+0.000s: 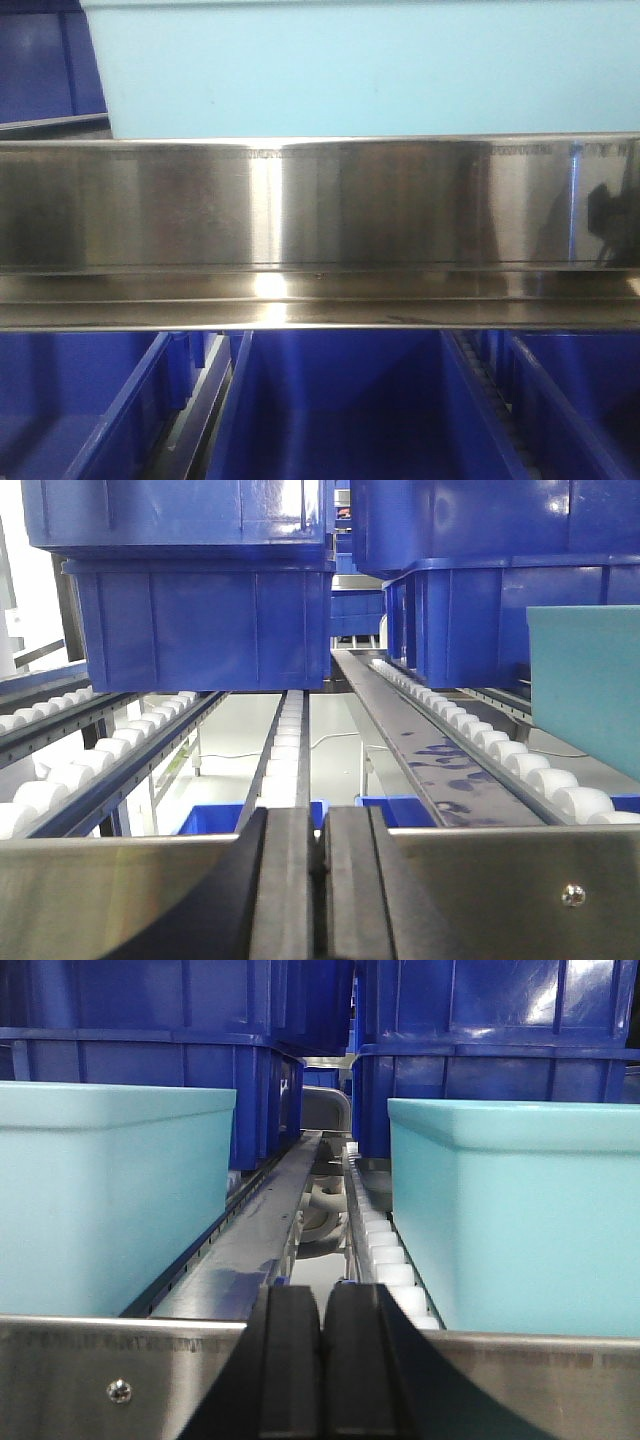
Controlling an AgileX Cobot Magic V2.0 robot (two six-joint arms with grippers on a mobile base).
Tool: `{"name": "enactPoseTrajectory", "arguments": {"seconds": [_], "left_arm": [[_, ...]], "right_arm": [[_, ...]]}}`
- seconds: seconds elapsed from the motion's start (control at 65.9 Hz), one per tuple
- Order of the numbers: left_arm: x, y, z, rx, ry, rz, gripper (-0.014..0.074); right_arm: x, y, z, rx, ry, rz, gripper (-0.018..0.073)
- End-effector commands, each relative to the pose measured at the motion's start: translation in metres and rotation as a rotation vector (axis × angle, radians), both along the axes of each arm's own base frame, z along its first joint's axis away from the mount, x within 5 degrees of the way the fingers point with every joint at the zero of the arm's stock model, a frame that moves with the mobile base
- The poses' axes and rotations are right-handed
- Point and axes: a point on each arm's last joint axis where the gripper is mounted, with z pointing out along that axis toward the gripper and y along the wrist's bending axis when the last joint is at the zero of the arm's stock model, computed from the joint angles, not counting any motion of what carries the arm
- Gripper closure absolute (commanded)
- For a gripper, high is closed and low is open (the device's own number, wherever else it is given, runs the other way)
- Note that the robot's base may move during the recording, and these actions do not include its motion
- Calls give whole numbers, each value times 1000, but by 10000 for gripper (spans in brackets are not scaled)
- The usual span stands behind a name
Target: Move two blue bins to right shelf middle
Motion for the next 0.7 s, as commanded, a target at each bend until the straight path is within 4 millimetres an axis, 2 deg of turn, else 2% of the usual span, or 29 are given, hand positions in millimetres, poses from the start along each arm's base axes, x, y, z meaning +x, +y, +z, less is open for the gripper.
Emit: {"name": "enactPoseTrajectory", "arguments": {"seconds": [0.0,0.364,0.683], "left_arm": [[0,0,3,-6,-23,3,707],[0,0,3,-6,-23,3,707],[-2,1,15,-30,-156,9,707]], "right_arm": [[0,0,2,-3,-17,-2,721],[0,0,2,-3,-17,-2,721],[0,0,3,-2,-25,-4,721]]}}
